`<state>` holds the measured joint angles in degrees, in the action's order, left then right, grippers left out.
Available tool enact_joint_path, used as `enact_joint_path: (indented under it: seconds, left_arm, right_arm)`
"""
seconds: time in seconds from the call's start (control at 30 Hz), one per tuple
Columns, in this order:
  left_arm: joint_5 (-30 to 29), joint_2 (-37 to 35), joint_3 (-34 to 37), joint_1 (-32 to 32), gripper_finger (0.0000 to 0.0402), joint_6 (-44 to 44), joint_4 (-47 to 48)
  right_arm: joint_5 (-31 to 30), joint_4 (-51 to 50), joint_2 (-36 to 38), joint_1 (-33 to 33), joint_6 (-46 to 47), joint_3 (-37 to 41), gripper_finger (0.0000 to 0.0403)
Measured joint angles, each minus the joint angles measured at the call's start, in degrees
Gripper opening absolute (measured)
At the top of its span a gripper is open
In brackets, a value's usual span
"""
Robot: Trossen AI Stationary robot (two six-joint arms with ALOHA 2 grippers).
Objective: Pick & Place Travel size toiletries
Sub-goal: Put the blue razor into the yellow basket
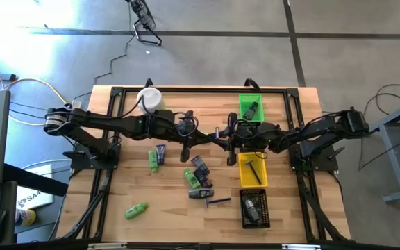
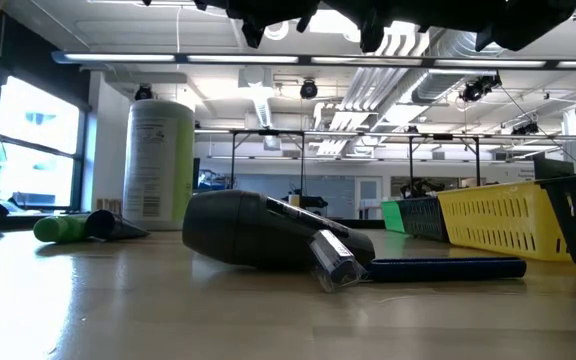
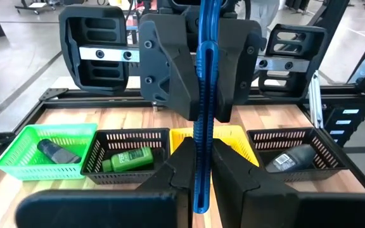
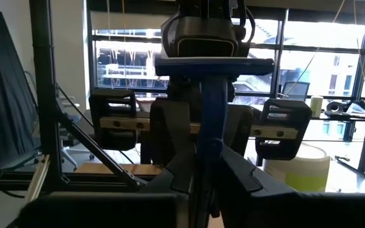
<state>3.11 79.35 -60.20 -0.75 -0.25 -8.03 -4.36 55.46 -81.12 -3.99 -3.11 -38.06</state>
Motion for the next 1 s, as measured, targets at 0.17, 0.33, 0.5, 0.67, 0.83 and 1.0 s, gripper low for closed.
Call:
enact_joint_path:
  seconds: [0.17, 0.33, 0.5, 0.67, 0.83, 1.0]
  left_arm:
    - [-0.04, 0.0, 0.0, 0.01, 0.0031, 0.0, 0.02]
    - [-0.99, 0.0, -0.02, 0.02, 0.0055, 0.0, 0.02]
    - [-1.92, 0.0, -0.04, 0.02, 0.0102, 1.24, 0.02]
    - [-1.94, 0.0, -0.04, 0.0, 0.0154, 1.53, 0.02]
    - [-2.84, -1.25, -0.07, -0.02, 0.0167, 1.68, 0.83]
    - [-5.13, -2.71, -0.11, -0.02, 0.0168, 2.89, 2.45]
  right_arm:
    - [-0.15, 0.0, 0.02, 0.0, 0.07, 0.0, 0.0029]
    - [-0.22, 0.0, 0.02, 0.0, 0.23, -0.01, 0.0028]
    - [-0.22, 0.0, 0.02, -0.02, 0.22, -0.02, 0.0028]
    - [-2.29, -1.29, 0.22, -0.12, 0.22, -0.02, 0.0028]
    - [-9.61, -11.39, 4.48, -1.13, 0.22, -0.02, 0.0028]
    - [-17.47, -27.1, 12.71, -3.69, 2.83, -0.07, 0.0028]
